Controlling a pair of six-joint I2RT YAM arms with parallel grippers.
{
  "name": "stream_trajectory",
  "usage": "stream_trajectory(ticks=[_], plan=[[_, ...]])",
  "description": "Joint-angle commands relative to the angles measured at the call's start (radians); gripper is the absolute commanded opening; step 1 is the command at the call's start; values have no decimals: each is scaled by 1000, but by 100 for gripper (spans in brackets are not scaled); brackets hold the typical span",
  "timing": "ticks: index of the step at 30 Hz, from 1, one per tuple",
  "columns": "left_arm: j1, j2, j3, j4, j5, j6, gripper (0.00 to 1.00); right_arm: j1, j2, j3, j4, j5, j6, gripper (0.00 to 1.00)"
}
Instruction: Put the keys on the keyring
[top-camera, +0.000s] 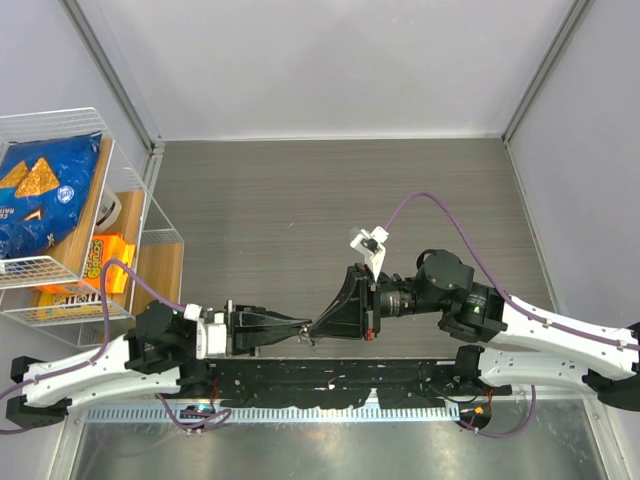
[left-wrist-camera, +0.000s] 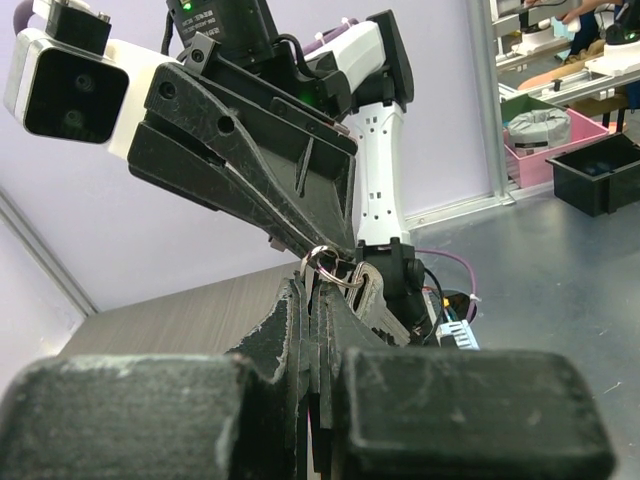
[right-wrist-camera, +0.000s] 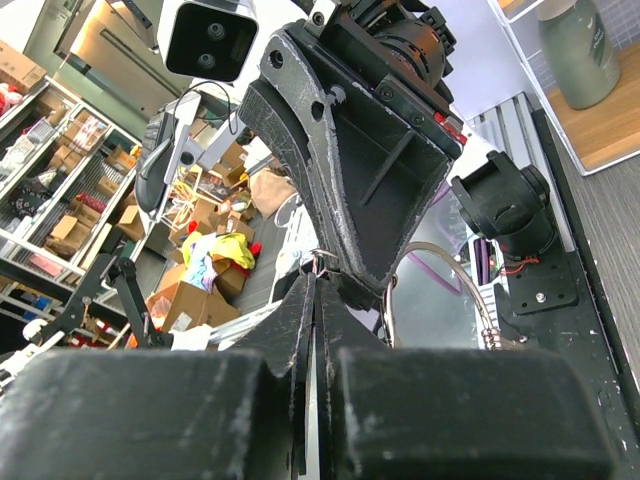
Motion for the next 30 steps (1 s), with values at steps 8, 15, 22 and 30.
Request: stream_trajectory(ticks=[8,15,22,30], plan=[[-2,6,54,-88,-54,55,0,3,-59,24,29,58,-6,6],[-1,12,55,-89,-57,43,1,3,-65,26,26,62,-8,6],[-2,38,60,-88,-97,41,3,3,-68,26,21,81,-17,6],[-2,77,57,-86,-143,55,17,3,-79,28,9,102,-26,6]])
